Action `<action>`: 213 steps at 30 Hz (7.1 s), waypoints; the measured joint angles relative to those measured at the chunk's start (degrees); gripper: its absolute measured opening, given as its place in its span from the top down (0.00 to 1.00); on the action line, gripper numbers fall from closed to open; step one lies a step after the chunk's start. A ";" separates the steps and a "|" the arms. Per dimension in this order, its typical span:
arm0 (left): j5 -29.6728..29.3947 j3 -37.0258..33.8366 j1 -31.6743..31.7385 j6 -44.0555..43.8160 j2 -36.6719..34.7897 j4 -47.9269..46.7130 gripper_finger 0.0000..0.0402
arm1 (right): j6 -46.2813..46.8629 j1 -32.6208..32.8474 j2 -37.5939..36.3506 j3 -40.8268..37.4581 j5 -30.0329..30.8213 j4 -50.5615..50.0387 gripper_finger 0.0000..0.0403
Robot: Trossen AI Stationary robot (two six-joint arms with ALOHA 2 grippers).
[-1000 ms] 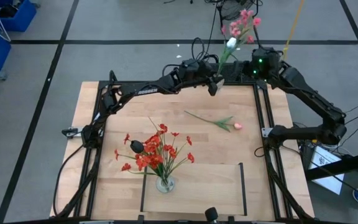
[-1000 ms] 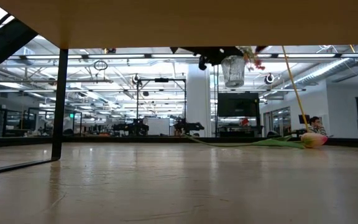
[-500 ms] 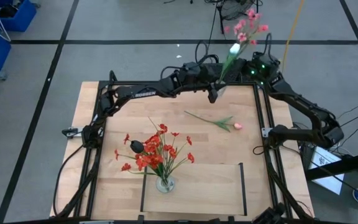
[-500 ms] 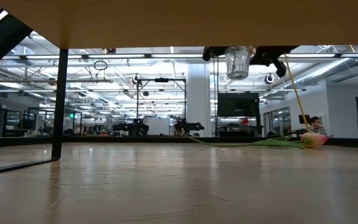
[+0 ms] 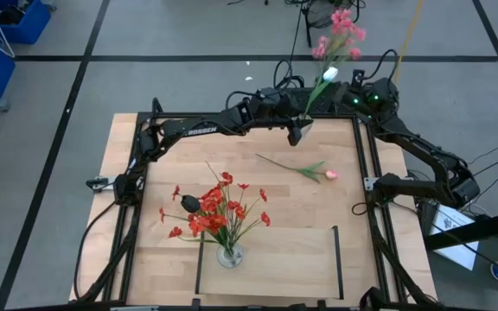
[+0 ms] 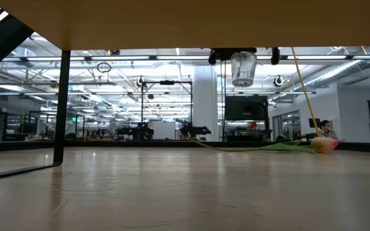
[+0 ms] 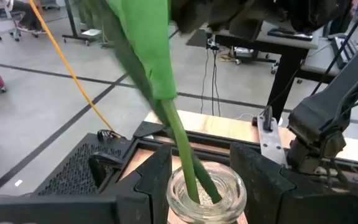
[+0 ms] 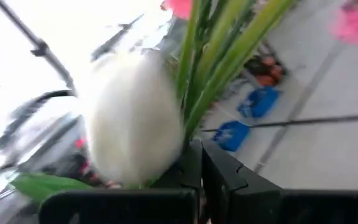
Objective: Pick and place flowers into a vace then onto a shelf
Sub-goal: Put the pink tulip into the transparent vase
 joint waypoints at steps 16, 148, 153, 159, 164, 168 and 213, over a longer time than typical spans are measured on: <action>0.02 0.00 0.07 -0.11 0.09 0.18 0.63 | 7.03 -0.02 0.21 0.07 -6.07 3.71 1.00; 7.98 -0.02 7.98 -3.54 -4.28 -15.18 0.63 | -50.35 24.90 3.57 9.77 19.26 -92.32 1.00; 7.43 -0.02 7.98 -3.49 -4.28 -16.04 0.63 | -48.49 24.91 1.19 18.33 23.90 -96.82 1.00; 7.42 -0.02 7.98 -3.14 -4.28 -16.24 0.63 | -48.22 24.88 1.02 30.78 25.15 -100.54 1.00; 6.81 -0.02 7.98 -3.06 -4.28 -16.24 0.63 | -46.80 24.88 1.02 39.83 24.95 -104.84 1.00; 6.82 -0.02 7.83 -3.00 -4.28 -16.22 0.63 | -46.96 24.88 0.98 46.68 24.70 -107.96 1.00; -2.11 -0.02 -0.33 5.01 -4.28 -17.47 0.63 | -47.01 24.88 9.04 70.96 9.72 -115.46 1.00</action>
